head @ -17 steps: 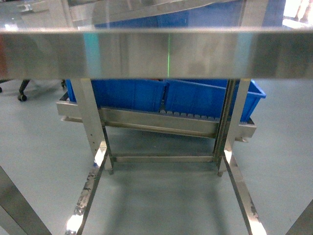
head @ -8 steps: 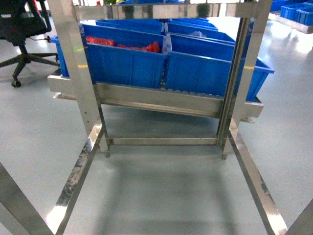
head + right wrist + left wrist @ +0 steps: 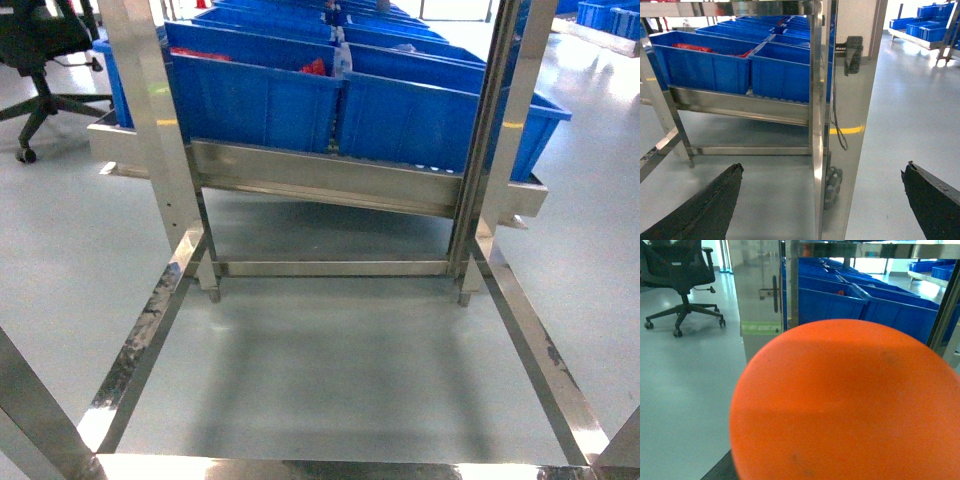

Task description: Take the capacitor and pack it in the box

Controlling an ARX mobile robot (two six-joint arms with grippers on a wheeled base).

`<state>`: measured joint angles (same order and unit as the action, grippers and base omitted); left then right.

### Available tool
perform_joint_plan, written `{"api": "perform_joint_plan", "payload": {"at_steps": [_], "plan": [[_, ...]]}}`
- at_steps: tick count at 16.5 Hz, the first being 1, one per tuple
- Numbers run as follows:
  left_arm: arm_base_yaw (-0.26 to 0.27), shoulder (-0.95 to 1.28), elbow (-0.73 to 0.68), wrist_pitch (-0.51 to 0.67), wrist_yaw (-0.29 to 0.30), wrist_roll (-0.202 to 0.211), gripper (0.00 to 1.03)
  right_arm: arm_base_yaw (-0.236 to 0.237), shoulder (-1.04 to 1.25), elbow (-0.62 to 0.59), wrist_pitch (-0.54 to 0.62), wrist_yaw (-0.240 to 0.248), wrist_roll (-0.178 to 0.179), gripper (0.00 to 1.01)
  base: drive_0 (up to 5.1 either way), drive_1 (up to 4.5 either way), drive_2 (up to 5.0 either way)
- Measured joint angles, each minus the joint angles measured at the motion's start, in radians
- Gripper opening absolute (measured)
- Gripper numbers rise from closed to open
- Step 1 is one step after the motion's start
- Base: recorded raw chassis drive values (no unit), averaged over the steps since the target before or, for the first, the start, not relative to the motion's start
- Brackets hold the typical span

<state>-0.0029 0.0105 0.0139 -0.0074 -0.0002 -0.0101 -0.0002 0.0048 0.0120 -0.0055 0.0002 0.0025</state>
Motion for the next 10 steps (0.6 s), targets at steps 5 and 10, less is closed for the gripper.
{"api": "perform_joint_plan", "payload": {"at_steps": [5, 10], "plan": [[0.000, 0.000, 0.000, 0.000, 0.000, 0.000, 0.44, 0.000, 0.000, 0.000, 0.000, 0.000, 0.000, 0.98, 0.0, 0.00, 0.0], [0.000, 0.000, 0.000, 0.000, 0.000, 0.000, 0.44, 0.000, 0.000, 0.000, 0.002, 0.000, 0.000, 0.98, 0.0, 0.00, 0.0]]}}
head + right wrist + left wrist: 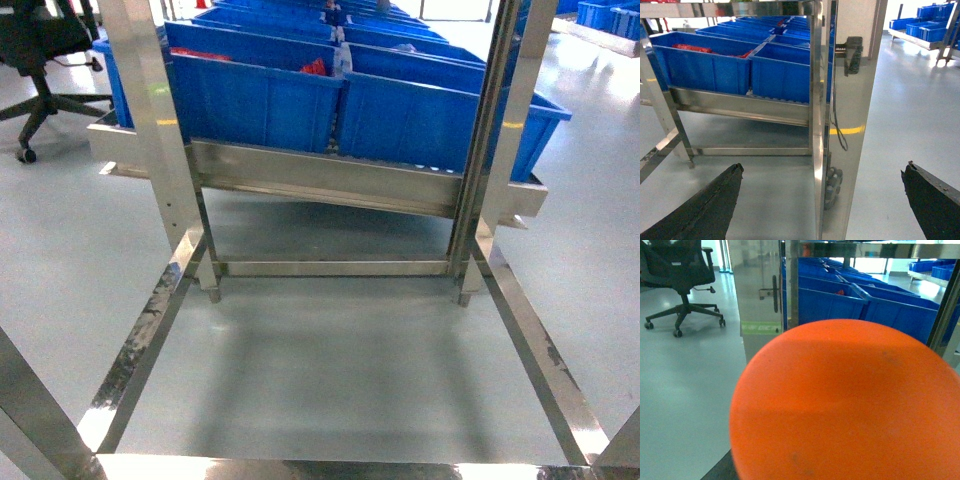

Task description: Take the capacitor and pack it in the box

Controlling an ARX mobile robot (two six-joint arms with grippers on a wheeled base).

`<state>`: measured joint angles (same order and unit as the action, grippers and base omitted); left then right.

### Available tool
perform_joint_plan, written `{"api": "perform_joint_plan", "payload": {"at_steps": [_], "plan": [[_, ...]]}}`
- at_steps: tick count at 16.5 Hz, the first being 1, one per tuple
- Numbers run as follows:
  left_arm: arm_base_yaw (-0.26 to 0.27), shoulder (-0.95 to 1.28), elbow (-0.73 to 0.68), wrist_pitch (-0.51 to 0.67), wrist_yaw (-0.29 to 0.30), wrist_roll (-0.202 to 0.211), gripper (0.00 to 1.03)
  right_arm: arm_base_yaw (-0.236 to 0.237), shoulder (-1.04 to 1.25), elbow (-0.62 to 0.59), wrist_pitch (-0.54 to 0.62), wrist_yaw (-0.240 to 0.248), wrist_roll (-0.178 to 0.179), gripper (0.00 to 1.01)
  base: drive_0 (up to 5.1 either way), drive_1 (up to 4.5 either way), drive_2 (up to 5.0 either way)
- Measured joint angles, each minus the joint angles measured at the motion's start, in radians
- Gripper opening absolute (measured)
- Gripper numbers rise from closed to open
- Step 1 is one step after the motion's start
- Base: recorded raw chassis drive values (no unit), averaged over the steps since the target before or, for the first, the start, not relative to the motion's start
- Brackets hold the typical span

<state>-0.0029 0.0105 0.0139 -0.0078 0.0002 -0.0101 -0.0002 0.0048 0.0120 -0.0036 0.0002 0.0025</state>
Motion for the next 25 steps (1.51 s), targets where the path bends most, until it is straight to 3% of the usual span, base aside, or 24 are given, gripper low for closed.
{"api": "perform_joint_plan", "payload": {"at_steps": [2, 25], "plan": [[0.000, 0.000, 0.000, 0.003, 0.002, 0.000, 0.44, 0.000, 0.000, 0.000, -0.003, 0.001, 0.000, 0.98, 0.0, 0.00, 0.0], [0.000, 0.000, 0.000, 0.000, -0.003, 0.000, 0.44, 0.000, 0.000, 0.000, 0.003, 0.000, 0.000, 0.98, -4.9, 2.49, 2.5]]}}
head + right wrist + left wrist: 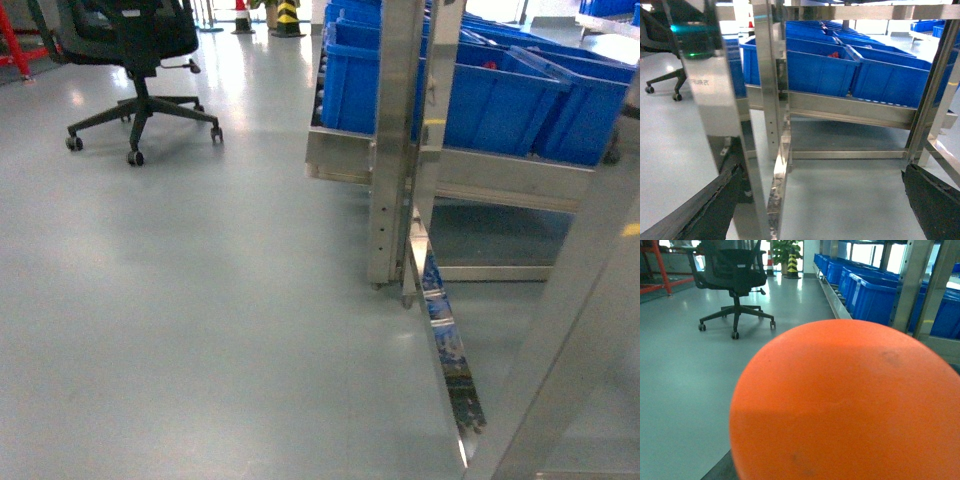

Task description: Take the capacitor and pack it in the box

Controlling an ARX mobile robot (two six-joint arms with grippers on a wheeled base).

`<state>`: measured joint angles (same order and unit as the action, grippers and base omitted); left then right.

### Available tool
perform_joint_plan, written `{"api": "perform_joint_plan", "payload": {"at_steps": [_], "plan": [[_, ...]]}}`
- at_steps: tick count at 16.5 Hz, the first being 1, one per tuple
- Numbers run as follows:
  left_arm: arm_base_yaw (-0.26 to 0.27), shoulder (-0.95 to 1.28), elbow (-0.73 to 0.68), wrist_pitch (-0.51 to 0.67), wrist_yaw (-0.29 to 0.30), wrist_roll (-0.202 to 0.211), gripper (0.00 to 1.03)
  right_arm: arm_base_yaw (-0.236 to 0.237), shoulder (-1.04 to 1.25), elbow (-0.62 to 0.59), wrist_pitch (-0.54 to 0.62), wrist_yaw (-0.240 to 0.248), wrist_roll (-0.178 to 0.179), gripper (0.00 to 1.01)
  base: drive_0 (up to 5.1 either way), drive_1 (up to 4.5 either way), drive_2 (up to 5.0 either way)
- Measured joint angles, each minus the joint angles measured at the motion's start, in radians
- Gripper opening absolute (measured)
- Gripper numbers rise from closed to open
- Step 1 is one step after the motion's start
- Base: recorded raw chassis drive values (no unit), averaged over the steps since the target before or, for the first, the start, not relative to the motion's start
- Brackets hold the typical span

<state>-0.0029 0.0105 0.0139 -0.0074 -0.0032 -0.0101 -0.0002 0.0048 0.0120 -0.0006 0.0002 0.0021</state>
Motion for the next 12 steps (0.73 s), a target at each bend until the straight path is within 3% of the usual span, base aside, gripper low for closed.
{"api": "perform_joint_plan", "payload": {"at_steps": [12], "plan": [[0.000, 0.000, 0.000, 0.000, 0.003, 0.000, 0.44, 0.000, 0.000, 0.000, -0.001, 0.000, 0.000, 0.98, -5.0, 2.45, 2.4]]}}
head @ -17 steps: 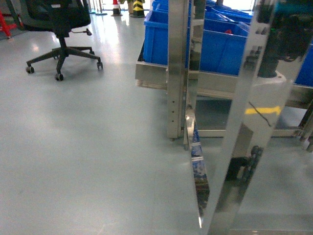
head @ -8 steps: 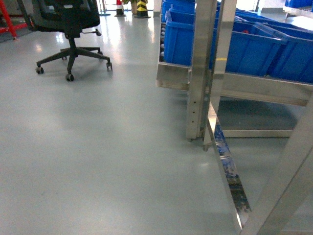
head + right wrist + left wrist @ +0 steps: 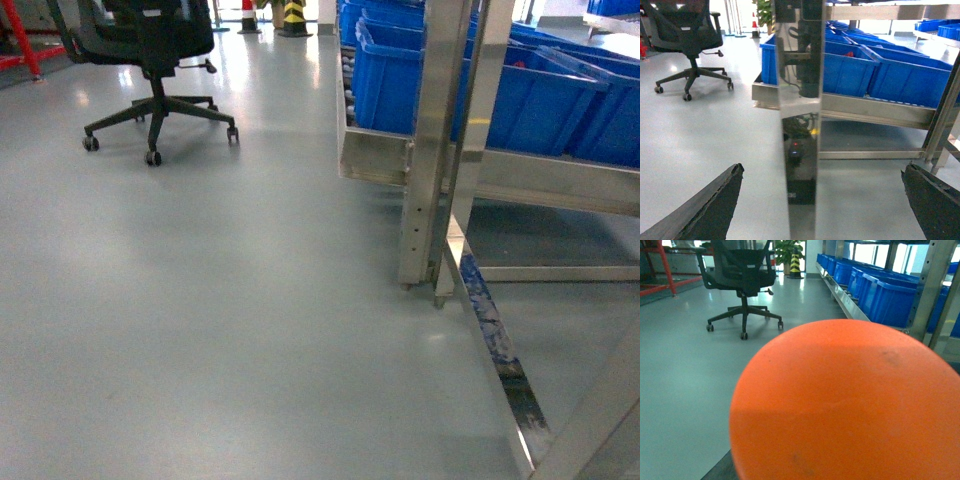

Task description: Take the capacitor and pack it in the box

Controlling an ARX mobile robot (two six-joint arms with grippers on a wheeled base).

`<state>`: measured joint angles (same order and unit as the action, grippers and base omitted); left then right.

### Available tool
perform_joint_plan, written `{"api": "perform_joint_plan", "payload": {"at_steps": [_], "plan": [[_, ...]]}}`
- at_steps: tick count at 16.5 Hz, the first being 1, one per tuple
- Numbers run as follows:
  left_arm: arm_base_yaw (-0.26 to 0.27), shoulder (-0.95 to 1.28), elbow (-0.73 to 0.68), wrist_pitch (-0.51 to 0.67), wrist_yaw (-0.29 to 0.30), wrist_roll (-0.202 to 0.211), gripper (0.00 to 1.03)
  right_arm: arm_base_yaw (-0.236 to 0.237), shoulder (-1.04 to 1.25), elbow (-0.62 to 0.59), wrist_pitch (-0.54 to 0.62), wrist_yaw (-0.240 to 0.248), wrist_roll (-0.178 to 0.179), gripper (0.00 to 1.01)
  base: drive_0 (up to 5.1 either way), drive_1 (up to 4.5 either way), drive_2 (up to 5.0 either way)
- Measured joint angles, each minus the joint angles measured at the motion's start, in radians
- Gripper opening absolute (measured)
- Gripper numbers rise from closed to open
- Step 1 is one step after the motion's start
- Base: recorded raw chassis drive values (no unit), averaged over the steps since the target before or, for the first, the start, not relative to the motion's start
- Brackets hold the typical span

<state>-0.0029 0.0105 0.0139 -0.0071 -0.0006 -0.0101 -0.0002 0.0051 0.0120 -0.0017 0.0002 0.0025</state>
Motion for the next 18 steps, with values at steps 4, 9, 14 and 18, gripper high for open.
{"api": "perform_joint_plan", "payload": {"at_steps": [4, 9, 14, 18], "plan": [[0.000, 0.000, 0.000, 0.000, 0.001, 0.000, 0.44, 0.000, 0.000, 0.000, -0.004, 0.000, 0.000, 0.98, -5.0, 2.45, 2.4], [0.000, 0.000, 0.000, -0.001, 0.000, 0.000, 0.44, 0.000, 0.000, 0.000, -0.005, 0.000, 0.000, 0.98, -5.0, 2.45, 2.4], [0.000, 0.000, 0.000, -0.001, 0.000, 0.000, 0.44, 0.000, 0.000, 0.000, -0.005, -0.001, 0.000, 0.98, -5.0, 2.45, 2.4], [0.000, 0.000, 0.000, 0.001, 0.000, 0.000, 0.44, 0.000, 0.000, 0.000, -0.003, 0.000, 0.000, 0.98, -5.0, 2.45, 2.4]]}}
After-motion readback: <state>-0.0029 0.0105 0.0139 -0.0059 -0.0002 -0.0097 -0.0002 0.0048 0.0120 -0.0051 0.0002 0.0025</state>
